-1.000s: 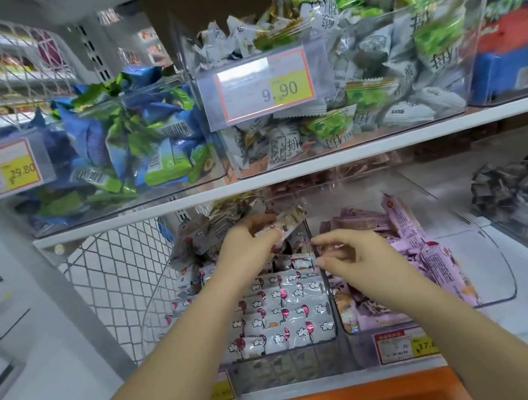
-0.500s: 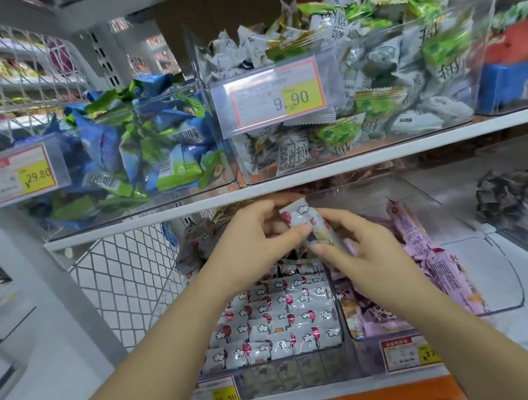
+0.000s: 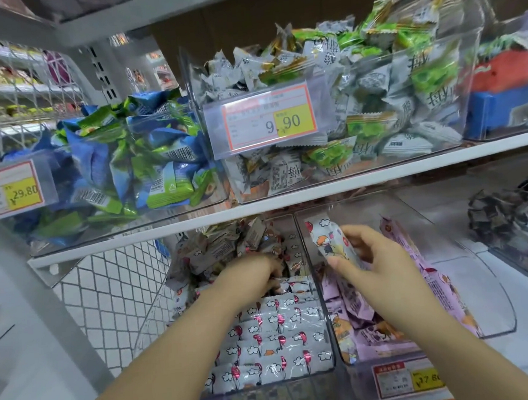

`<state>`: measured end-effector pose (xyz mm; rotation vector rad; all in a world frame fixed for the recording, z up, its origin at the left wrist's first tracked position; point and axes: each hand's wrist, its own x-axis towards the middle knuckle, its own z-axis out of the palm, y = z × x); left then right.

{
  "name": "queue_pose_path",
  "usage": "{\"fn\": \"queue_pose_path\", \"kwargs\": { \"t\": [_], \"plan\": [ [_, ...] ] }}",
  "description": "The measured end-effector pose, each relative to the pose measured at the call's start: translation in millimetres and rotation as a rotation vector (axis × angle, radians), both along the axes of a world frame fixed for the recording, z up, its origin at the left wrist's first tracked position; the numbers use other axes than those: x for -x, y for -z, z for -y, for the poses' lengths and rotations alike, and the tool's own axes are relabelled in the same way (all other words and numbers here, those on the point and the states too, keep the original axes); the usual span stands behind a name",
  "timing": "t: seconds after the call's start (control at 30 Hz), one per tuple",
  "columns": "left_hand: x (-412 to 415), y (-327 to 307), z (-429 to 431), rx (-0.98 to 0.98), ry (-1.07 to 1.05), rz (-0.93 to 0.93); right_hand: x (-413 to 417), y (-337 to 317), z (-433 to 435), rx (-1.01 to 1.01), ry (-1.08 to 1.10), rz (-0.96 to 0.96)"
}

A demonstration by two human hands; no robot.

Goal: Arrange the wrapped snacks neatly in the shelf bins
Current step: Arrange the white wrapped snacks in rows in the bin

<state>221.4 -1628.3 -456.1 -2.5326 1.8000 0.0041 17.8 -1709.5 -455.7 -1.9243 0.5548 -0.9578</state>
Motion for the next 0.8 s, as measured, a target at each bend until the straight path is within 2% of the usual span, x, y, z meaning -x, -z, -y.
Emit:
{"fn": "queue_pose_path", "kwargs": {
  "t": [0.1,0.27,0.4,0.57,0.8],
  "plan": [
    [-2.0,1.1,-2.6,0.078,0.013,-0.009,-1.6,2.1,2.1,-0.010,-0.009,-0.013],
    [-1.9,-12.6,-16.7,0.414,-0.033,-0.119,-3.1,3.9,2.9,-0.024,-0.029,-0.001],
    [-1.2,-12.1,-26.9,0.492,-0.010,-0.121,-6.5,4.1,-1.2,-0.028,-0.037,-0.008],
    [4.1,1.2,-25.4,0.233,-0.025,-0.136,-8.7,4.0,-5.8,-0.011,-0.040,-0.017],
    [1.8,-1.1,-10.5,0.079,-0.115,-0.419,-7.5,4.6,-5.5,-0.024,-0.049,-0.008]
  ]
}}
